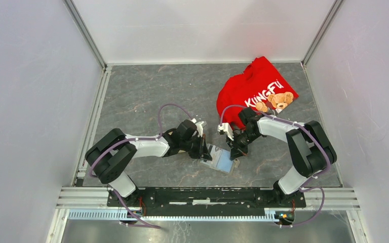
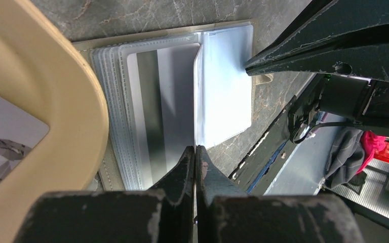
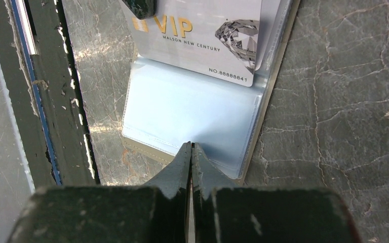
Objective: Put the credit cards into the card holder
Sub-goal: Insert the credit card into the card holder.
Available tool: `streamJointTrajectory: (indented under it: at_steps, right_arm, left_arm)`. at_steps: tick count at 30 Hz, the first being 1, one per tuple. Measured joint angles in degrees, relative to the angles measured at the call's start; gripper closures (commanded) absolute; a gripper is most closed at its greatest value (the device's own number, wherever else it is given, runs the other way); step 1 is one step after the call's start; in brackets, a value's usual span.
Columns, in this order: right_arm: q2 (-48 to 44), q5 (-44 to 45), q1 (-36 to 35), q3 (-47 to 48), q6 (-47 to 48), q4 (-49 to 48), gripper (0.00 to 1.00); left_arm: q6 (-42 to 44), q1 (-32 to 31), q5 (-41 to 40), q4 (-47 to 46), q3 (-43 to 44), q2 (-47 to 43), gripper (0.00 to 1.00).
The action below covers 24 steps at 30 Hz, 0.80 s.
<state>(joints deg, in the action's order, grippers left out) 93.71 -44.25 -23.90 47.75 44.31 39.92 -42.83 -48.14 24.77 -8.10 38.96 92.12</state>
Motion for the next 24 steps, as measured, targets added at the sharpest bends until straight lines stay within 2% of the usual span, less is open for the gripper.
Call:
streamJointTrajectory:
  at_steps: [24]
  right_arm:
    - [0.00, 0.42, -0.11, 0.00, -0.13, 0.02, 0.94]
  left_arm:
    - [-0.20, 0.61, 8.61, -6.25, -1.01, 2.51, 0.98]
